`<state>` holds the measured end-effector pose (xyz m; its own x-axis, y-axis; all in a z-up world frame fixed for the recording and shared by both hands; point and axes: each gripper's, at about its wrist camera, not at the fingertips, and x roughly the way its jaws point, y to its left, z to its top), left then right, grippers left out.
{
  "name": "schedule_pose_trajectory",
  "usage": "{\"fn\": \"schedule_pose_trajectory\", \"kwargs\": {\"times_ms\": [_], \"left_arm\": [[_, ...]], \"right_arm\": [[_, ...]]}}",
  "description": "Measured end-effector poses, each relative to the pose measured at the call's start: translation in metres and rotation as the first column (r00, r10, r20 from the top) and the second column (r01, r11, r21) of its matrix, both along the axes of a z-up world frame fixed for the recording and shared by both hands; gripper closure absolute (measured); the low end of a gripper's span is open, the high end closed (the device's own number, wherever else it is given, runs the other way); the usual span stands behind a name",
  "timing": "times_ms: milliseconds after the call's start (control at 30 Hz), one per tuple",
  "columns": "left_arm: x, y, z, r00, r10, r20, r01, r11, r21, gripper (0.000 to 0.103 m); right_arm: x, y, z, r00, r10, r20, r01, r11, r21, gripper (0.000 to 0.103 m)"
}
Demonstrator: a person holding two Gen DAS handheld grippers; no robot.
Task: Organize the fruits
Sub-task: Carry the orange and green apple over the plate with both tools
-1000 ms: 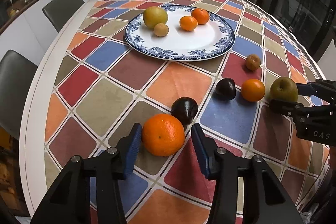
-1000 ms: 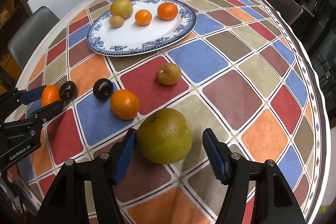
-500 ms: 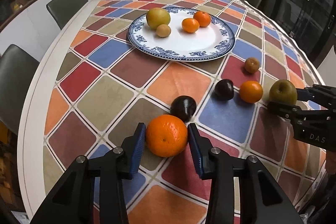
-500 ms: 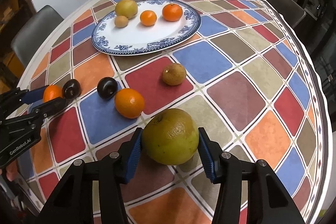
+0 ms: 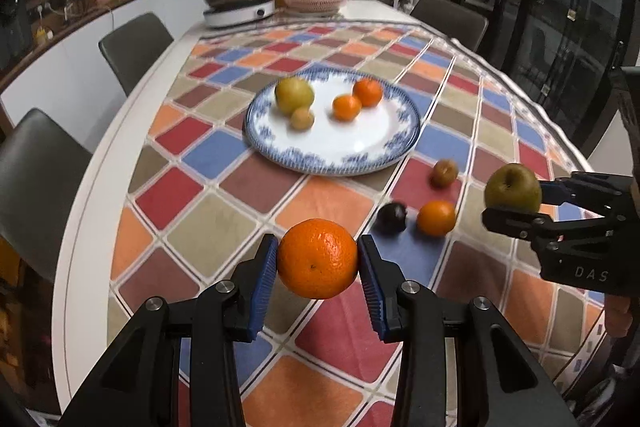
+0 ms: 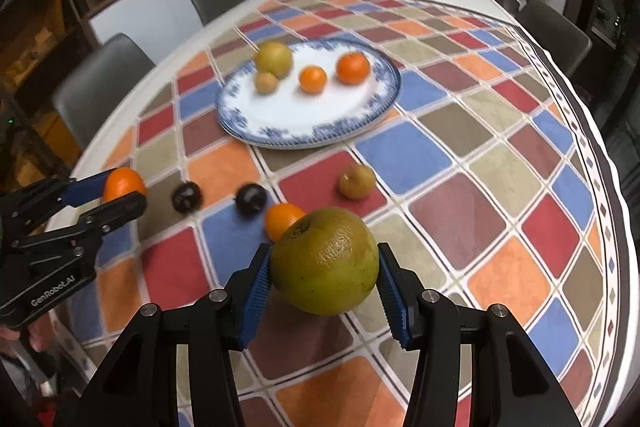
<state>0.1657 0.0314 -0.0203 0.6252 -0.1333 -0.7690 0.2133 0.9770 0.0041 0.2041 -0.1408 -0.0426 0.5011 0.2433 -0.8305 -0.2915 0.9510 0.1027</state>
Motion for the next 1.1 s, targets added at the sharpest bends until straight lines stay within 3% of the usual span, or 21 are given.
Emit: {"fn": "schedule_pose_trajectory", "kwargs": {"times_ms": [533, 833, 1100], "left_arm": [[0.051, -0.011, 0.035, 0.996, -0.041, 0.083, 0.045, 0.998, -0.048, 0.063], [0.093, -0.01, 0.024, 0.997, -0.051, 0.061, 0.055, 0.996, -0.075, 0.063], [0.129, -0.009, -0.001, 0.999, -0.046, -0.007, 0.045, 0.995, -0.09, 0.063]], "right_arm": [[0.048, 0.001, 0.043, 0.991, 0.071, 0.115, -0.078, 0.995, 0.055, 0.052], [0.093, 0.01, 0.04, 0.991, 0.089, 0.101, -0.096, 0.993, 0.063, 0.052], [0.131, 0.015, 0.022, 0.993, 0.098, 0.061, -0.101, 0.993, 0.055, 0.052]]}}
